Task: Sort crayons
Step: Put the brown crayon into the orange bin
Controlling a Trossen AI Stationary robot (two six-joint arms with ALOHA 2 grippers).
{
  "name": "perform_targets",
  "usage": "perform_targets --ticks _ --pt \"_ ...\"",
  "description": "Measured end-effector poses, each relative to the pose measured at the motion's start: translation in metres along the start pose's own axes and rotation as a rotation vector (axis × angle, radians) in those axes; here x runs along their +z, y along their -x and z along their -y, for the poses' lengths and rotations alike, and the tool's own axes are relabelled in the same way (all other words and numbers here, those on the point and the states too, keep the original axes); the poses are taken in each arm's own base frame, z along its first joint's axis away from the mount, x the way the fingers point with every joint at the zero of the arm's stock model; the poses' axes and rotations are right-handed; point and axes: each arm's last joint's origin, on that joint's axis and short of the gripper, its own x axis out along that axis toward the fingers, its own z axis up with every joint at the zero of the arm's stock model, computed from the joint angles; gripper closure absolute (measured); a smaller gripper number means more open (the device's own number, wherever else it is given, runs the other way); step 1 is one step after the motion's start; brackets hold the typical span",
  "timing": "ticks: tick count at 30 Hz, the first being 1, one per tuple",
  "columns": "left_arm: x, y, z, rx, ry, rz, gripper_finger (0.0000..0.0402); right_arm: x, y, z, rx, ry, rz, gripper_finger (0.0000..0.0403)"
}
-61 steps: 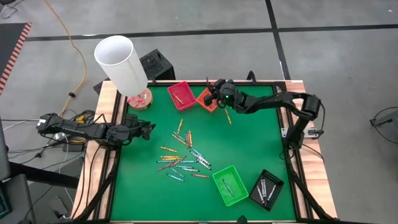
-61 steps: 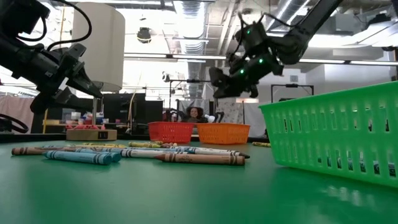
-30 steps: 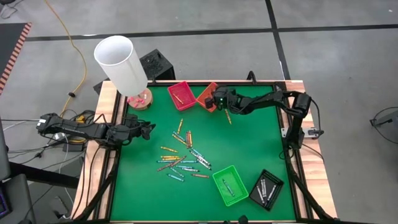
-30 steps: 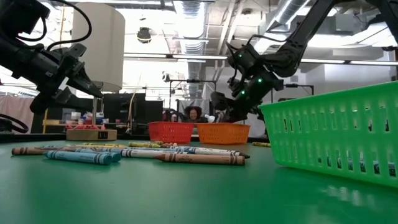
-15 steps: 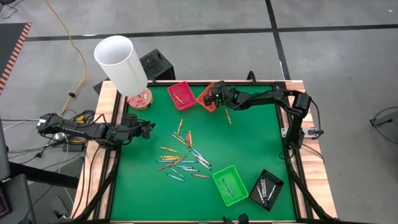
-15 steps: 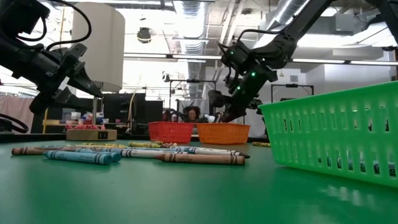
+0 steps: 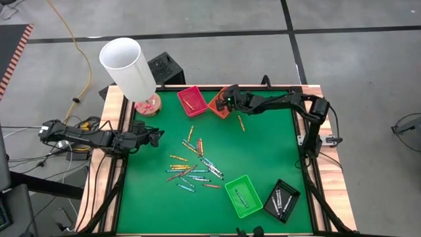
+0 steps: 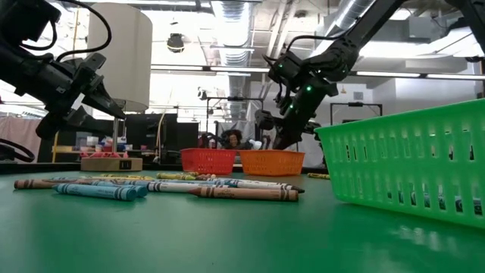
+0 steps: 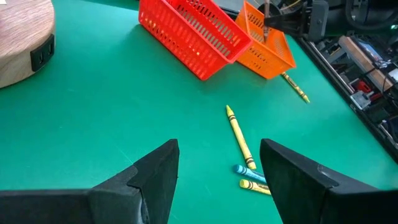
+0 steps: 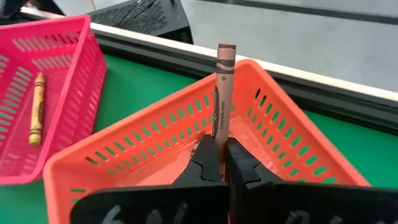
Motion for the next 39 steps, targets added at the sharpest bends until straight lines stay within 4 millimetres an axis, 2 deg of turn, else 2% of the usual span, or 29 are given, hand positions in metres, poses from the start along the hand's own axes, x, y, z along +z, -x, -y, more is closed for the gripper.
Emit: perform_targets --ticks 12,22,31,39 --pt "0.0 0.0 0.0 0.0 0.0 0.0 0.0186 -0.003 0.0 0.002 0.007 -0.033 -0.046 0.0402" --pt "0.0 0.0 0.0 0.0 -0.008 0.0 0.0186 0.004 -0.006 0.012 0.058 -0.09 -0.096 0.0402" --pt "0.0 0.0 0.0 0.0 -0.011 0.001 0.0186 0.005 -0.007 0.014 0.06 -0.109 -0.099 0.0402" --pt "0.0 0.0 0.0 0.0 -0.011 0.0 0.0186 0.005 -0.007 0.013 0.058 -0.118 -0.095 0.0371"
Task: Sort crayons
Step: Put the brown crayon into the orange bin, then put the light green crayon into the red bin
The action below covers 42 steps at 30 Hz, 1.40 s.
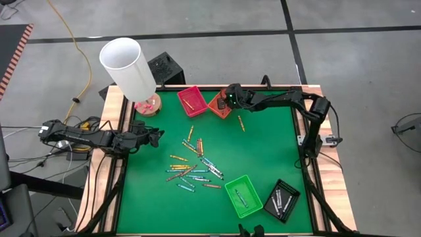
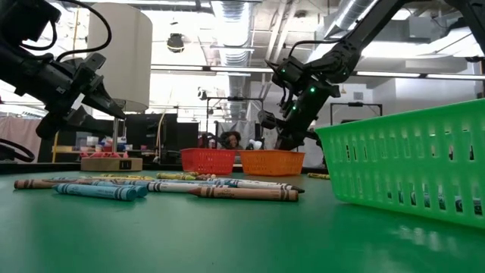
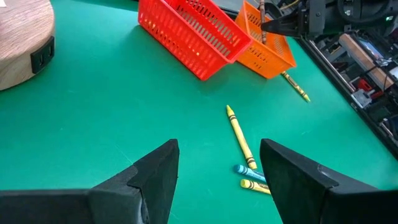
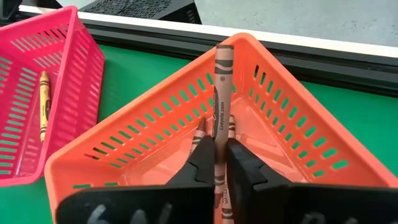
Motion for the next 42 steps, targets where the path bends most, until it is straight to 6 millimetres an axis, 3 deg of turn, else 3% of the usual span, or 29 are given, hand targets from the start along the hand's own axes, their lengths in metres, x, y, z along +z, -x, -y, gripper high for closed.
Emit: perform_targets --ticks 8,17,24,29,35,42 --pt "-0.001 0.0 -0.001 0.009 0.007 -0.006 0.0186 0.0 0.0 0.0 0.001 0.002 -0.001 0.0338" --pt "-0.001 0.0 -0.001 0.011 0.006 -0.008 0.0186 0.008 0.008 -0.006 0.074 0.012 0.022 0.0335" --pt "-0.002 0.0 -0.001 -0.012 0.025 -0.045 0.0186 0.034 0.045 -0.021 0.151 0.061 0.002 0.0335" --pt "-0.002 0.0 -0.001 -0.013 0.033 -0.047 0.0186 0.04 0.083 -0.032 0.133 0.164 -0.101 0.0335" --pt "-0.002 0.0 -0.001 0.001 0.094 -0.027 0.0186 0.017 0.118 -0.033 0.001 0.314 -0.311 0.0335" --pt "-0.002 0.0 -0.003 0.022 0.125 -0.017 0.0186 -0.022 0.127 -0.025 -0.283 0.467 -0.508 0.0335"
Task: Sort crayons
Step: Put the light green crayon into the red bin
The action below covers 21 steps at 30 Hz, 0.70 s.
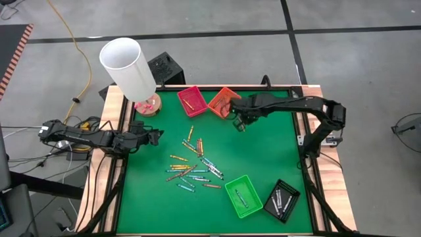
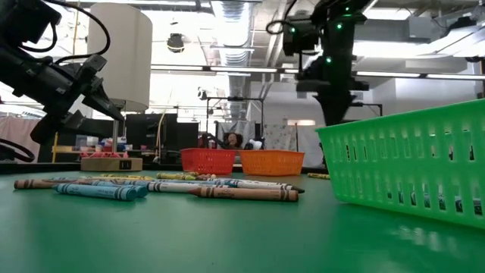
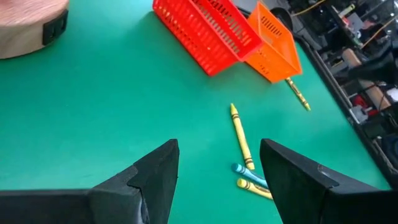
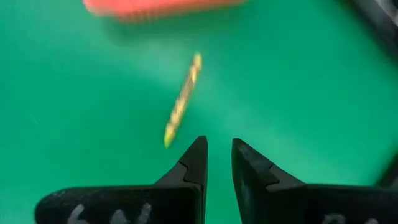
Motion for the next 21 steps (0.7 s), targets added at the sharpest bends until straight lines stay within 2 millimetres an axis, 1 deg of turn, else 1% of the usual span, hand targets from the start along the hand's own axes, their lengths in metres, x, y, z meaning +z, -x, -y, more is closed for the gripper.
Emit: perform_targets --ticks 3,6,9,12,14,17,21 --pt "-0.001 0.0 -0.001 0.01 -0.001 -0.005 0.0186 -0.004 -0.003 -0.008 -0.007 0.019 -0.018 0.0333" --pt "-0.001 0.0 -0.003 0.023 0.0 -0.011 0.0186 -0.005 -0.003 -0.015 0.045 0.028 -0.022 0.0321" --pt "-0.002 0.0 -0.004 0.028 0.004 -0.022 0.0186 -0.005 -0.001 -0.021 0.079 0.037 0.006 0.0295" --pt "-0.003 0.0 -0.005 0.031 -0.007 -0.05 0.0186 -0.004 -0.003 -0.018 0.072 0.038 -0.004 0.0259" --pt "-0.004 0.0 -0.005 0.031 -0.011 -0.062 0.0186 -0.002 -0.01 -0.015 0.075 0.021 0.009 0.0238" --pt "-0.004 0.0 -0.006 0.029 -0.02 -0.08 0.0186 -0.005 -0.027 -0.013 0.099 0.001 0.006 0.0215" --pt "-0.004 0.0 -0.006 0.028 -0.025 -0.079 0.0186 -0.016 -0.049 -0.011 0.128 -0.013 -0.015 0.0205"
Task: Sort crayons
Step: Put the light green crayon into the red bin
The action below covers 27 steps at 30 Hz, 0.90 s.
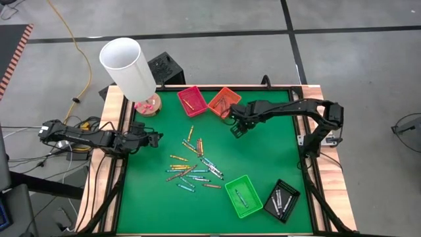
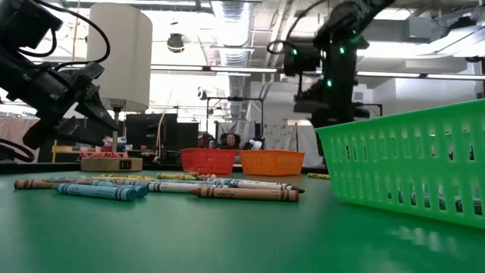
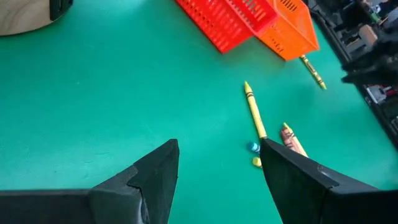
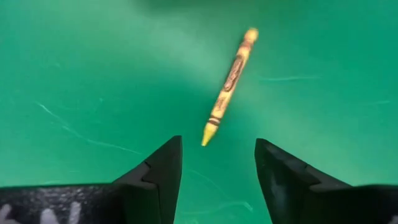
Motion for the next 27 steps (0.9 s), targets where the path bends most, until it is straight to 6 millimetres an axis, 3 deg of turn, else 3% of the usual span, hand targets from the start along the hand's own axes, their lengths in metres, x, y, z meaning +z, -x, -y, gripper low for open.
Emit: perform_targets --ticks 11,17,27 --pt "0.0 0.0 0.0 0.001 0.021 0.011 0.0186 -0.006 -0.035 0.017 0.086 -0.046 0.031 0.0211" --pt "0.001 0.0 0.0 0.011 0.031 0.035 0.0186 0.0 -0.037 0.028 0.079 -0.067 0.039 0.0211" --pt "0.001 0.0 0.0 0.009 0.032 0.029 0.0186 0.004 -0.036 0.025 0.102 -0.068 0.075 0.0212"
